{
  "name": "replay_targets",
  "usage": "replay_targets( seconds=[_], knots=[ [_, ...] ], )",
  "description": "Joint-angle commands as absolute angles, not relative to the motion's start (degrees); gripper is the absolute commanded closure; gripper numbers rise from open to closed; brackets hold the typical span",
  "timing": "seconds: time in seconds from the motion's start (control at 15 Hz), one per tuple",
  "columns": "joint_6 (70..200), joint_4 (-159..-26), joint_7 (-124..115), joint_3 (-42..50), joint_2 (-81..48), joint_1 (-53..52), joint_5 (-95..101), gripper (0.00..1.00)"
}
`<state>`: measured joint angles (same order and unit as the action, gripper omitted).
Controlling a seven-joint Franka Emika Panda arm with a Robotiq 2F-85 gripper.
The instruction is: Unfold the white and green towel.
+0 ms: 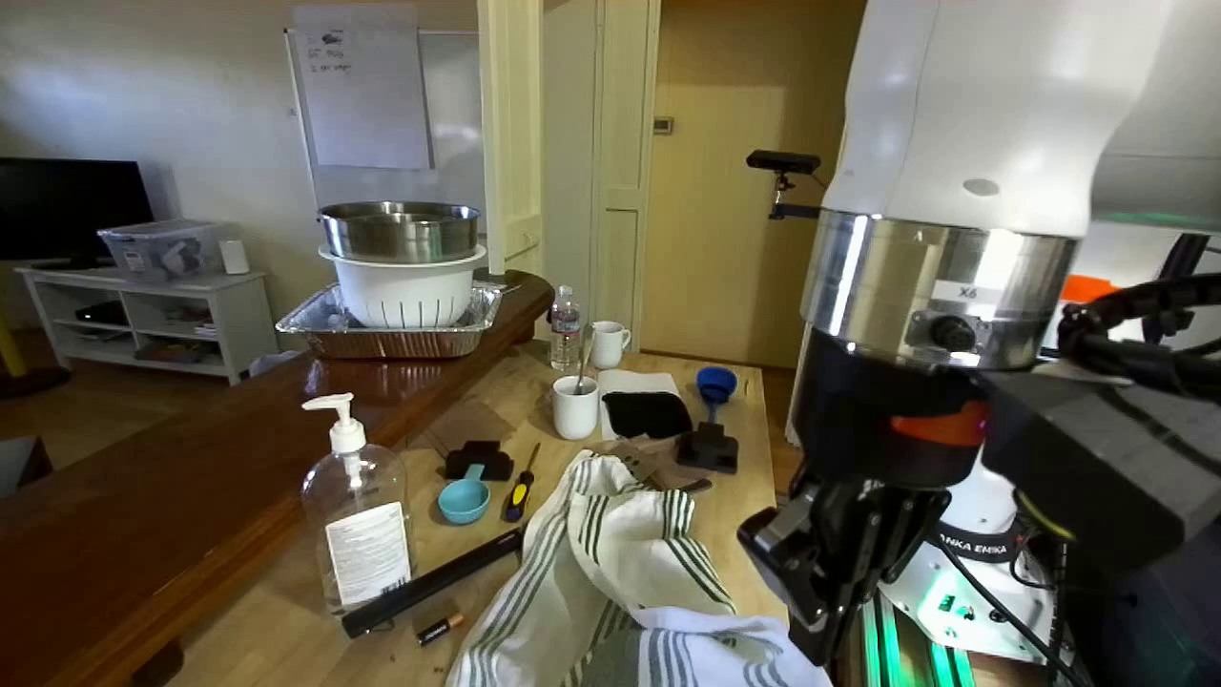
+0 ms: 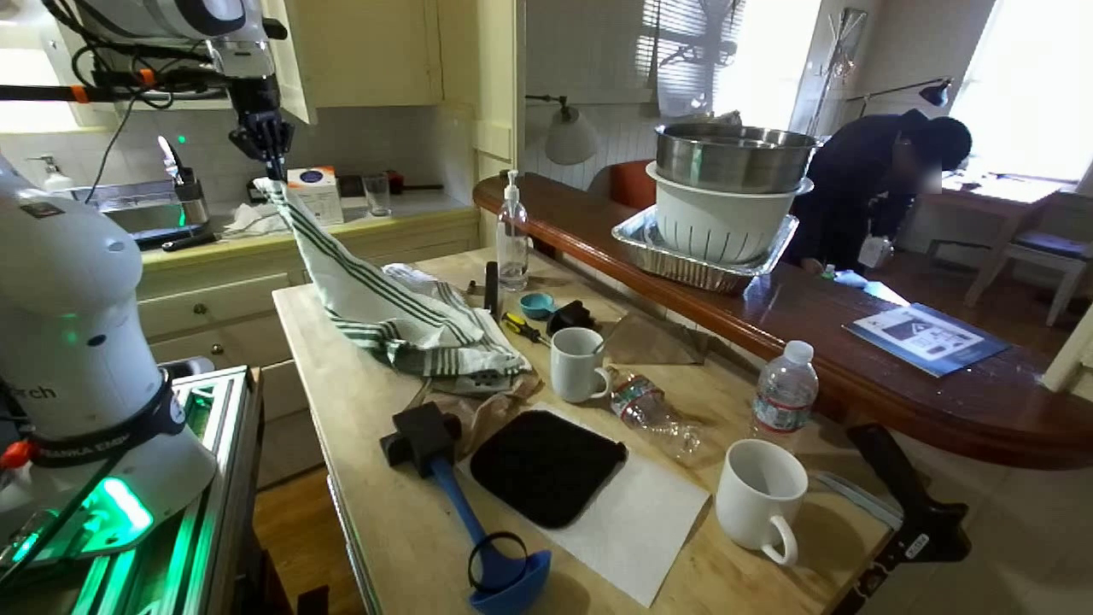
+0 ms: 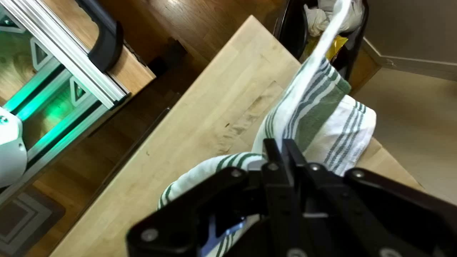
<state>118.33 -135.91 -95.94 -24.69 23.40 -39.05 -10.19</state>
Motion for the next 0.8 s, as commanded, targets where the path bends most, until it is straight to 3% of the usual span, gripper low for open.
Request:
replay_targets(
  seconds=[0.0, 0.47, 0.53, 0.73],
  knots=[
    [118.86, -144.99, -88.74, -22.61, 32.87, -37.52, -14.96, 0.58],
    [122.41, -149.02, -66.50, -17.75, 35.90, -29.40, -11.78, 0.05],
    [126.85, -150.21, -62.23, -13.71, 33.74, -30.99, -10.09, 0.01],
    [140.94, -152.63, -47.96, -5.84, 27.09, -31.44, -11.63, 0.00]
  ],
)
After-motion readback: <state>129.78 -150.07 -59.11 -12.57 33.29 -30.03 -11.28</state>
